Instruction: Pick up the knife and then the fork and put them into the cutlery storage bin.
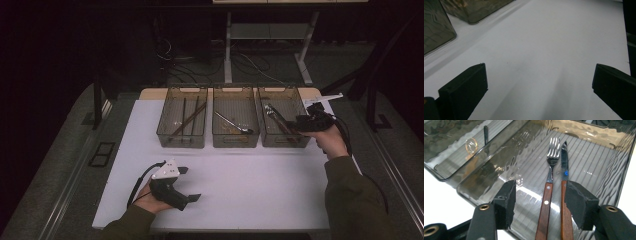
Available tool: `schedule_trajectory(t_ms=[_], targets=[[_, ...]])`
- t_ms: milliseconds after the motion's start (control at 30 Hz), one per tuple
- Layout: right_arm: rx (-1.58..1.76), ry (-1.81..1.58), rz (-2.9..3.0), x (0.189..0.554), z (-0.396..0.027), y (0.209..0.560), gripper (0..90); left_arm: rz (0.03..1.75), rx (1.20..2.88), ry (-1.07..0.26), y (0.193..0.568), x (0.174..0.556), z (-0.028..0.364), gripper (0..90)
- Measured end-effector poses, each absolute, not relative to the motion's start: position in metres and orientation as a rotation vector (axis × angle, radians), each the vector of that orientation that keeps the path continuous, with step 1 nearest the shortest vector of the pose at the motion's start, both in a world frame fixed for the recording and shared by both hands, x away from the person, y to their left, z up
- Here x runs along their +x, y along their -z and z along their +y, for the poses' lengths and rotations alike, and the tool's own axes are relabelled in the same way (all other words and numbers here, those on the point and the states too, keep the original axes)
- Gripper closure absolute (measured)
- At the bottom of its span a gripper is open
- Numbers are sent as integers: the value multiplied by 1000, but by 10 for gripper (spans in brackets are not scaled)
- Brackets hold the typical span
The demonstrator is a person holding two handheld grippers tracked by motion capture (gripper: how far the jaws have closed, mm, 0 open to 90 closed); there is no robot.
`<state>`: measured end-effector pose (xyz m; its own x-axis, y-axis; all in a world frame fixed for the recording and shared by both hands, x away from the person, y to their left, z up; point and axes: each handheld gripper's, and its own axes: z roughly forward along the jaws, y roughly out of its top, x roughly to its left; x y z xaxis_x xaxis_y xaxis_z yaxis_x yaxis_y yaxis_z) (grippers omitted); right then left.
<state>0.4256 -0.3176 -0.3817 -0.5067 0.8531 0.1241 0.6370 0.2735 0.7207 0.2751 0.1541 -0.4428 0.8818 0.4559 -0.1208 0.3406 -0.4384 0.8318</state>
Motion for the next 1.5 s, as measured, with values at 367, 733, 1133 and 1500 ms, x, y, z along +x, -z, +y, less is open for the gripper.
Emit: schedule_trajectory(t_ms=[367,733,1133,1500], targets=[[1282,-1186,2256,395,-312,383,276,580,2077,-154,443,276,156,0],[1196,-1256,2205,360,-303,385,171,587,2075,-155,443,278,156,0],[1086,-1336,2247,323,-294,395,170,597,2075,-156,443,278,157,0],[1043,-1368,2274,296,-289,414,171,589,2076,-158,442,277,157,0]])
